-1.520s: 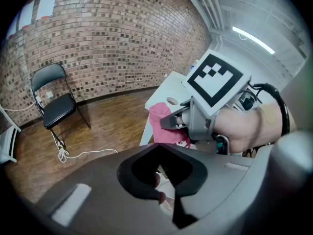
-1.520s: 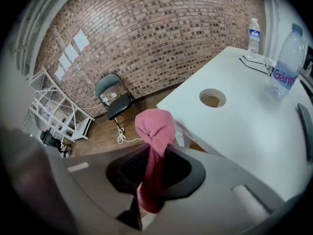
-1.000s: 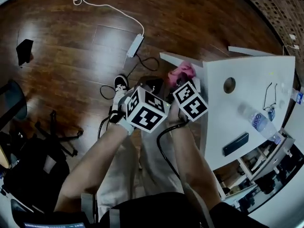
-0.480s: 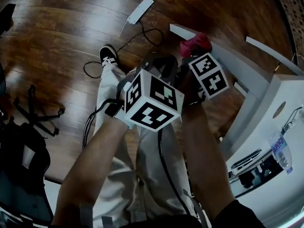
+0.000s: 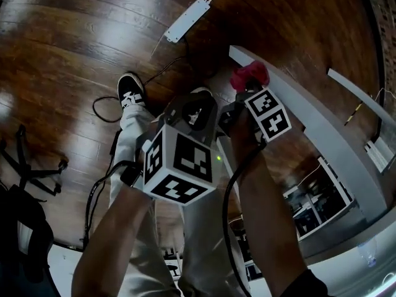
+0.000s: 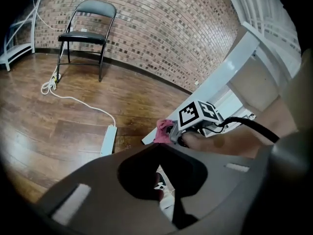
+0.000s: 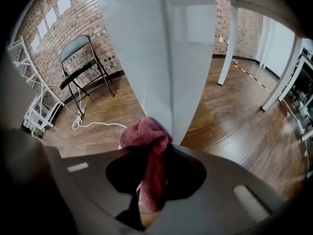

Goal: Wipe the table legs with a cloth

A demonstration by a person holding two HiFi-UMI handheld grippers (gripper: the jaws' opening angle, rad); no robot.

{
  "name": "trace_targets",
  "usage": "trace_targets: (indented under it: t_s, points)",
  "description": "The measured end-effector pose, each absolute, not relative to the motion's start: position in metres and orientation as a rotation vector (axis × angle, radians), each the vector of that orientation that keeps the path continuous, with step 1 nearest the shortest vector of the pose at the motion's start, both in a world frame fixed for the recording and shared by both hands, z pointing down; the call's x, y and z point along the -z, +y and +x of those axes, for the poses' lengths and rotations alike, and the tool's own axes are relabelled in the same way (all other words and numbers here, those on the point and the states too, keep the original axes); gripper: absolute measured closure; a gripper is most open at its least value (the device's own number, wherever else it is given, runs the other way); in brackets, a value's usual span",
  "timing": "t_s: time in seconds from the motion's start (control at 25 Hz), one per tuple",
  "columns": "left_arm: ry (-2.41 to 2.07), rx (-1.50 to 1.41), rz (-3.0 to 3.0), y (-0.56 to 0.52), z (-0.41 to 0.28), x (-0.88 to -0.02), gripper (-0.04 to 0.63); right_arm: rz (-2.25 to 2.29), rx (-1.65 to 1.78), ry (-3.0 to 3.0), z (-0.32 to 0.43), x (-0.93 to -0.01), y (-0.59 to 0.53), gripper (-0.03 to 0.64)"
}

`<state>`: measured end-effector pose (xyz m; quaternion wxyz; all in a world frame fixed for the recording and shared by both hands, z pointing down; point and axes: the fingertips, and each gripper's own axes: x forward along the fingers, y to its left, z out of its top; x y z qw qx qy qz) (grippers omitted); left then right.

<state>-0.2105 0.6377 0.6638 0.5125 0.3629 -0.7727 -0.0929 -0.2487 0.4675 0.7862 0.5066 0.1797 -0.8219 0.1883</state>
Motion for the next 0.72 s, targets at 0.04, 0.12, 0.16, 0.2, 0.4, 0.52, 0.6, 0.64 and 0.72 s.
trace_targets:
  t_s: [0.04, 0.12, 0.16, 0.2, 0.4, 0.52, 0.6, 0.64, 0.72]
  points:
    - [-1.848, 0.222, 0.88, 0.639, -0.209, -0.679, 0.592, 0.429, -0.46, -1.983, -0.252, -0.802, 0.468, 0.551]
    - [-1.808, 0.226, 0.896, 0.639, -0.202, -0.708, 0.592, 0.426, -0.466, -1.968, -0.253, -0.834, 0.469, 0.549]
    - [-1.778, 0.233, 0.901, 0.64, -0.198, -0.722, 0.592, 0.427, -0.466, -1.951, -0.251, -0.849, 0.469, 0.549]
    - [-1.743, 0.241, 0.901, 0.64, -0.195, -0.736, 0.592, 0.431, -0.465, -1.934, -0.249, -0.864, 0.469, 0.549]
    - [-1.566, 0.185, 0.79, 0.662, -0.189, -0.807, 0.592, 0.455, -0.448, -1.87, -0.251, -0.919, 0.469, 0.551]
    - [-1.549, 0.19, 0.75, 0.679, -0.189, -0.83, 0.592, 0.479, -0.457, -1.837, -0.252, -0.945, 0.47, 0.551]
    - [-1.546, 0.212, 0.728, 0.689, -0.187, -0.839, 0.592, 0.507, -0.481, -1.828, -0.255, -0.959, 0.471, 0.551]
    - [-1.544, 0.218, 0.723, 0.693, -0.184, -0.843, 0.592, 0.521, -0.505, -1.827, -0.257, -0.964, 0.472, 0.551]
    - [-1.541, 0.224, 0.718, 0.698, -0.179, -0.849, 0.592, 0.553, -0.598, -1.833, -0.264, -0.97, 0.477, 0.551]
